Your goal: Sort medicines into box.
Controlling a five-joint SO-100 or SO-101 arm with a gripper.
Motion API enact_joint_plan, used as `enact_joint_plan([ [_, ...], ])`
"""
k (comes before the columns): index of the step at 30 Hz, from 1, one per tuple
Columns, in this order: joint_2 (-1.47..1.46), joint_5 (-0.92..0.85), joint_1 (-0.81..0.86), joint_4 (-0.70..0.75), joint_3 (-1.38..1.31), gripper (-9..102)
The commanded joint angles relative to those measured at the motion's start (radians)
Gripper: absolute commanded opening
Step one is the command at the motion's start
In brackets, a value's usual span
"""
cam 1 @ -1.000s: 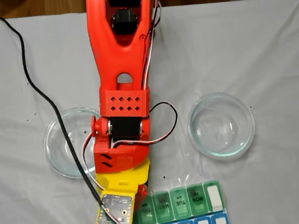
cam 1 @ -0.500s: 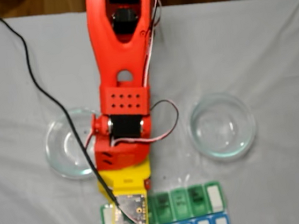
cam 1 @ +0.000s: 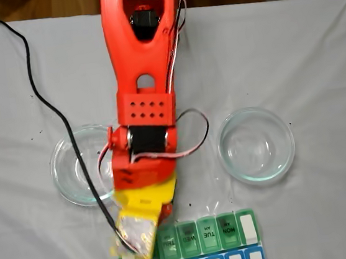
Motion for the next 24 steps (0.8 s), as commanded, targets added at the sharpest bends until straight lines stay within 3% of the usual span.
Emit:
enact_joint_plan([
  [1, 0.232, 0.331, -0.008, -0.021, -0.012, 0],
  [5, 0.408, 0.623, 0.02, 0.005, 0.002, 0],
  [13, 0.838, 0.893, -0.015, 0.175, 0.19, 0],
  [19, 1.042, 0.873, -0.084, 0.39, 0.345, 0],
  [24, 1.086, 0.848, -0.12, 0.454, 0.454, 0],
])
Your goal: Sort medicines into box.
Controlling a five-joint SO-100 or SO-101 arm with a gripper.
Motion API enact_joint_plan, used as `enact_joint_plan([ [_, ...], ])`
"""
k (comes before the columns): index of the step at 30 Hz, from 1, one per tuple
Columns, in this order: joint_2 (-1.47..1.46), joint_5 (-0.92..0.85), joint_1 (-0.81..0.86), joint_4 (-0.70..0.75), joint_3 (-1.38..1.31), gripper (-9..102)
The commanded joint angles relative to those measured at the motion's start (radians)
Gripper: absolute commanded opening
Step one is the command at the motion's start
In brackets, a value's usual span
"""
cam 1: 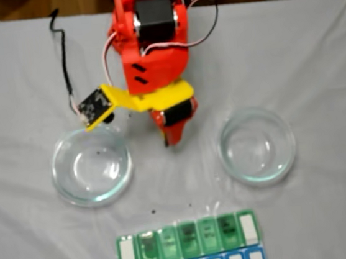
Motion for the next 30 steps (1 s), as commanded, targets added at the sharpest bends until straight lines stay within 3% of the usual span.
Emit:
enact_joint_plan([
  [1, 0.086, -0.017, -0.031, 0.057, 0.054, 0],
  [4, 0.249, -0.028, -0.014, 0.218, 0.124, 0],
  [11, 0.249, -0.028, -0.072, 0.143, 0.313, 0],
  [30, 0.247, 0.005, -0.034, 0.143, 0.314, 0],
])
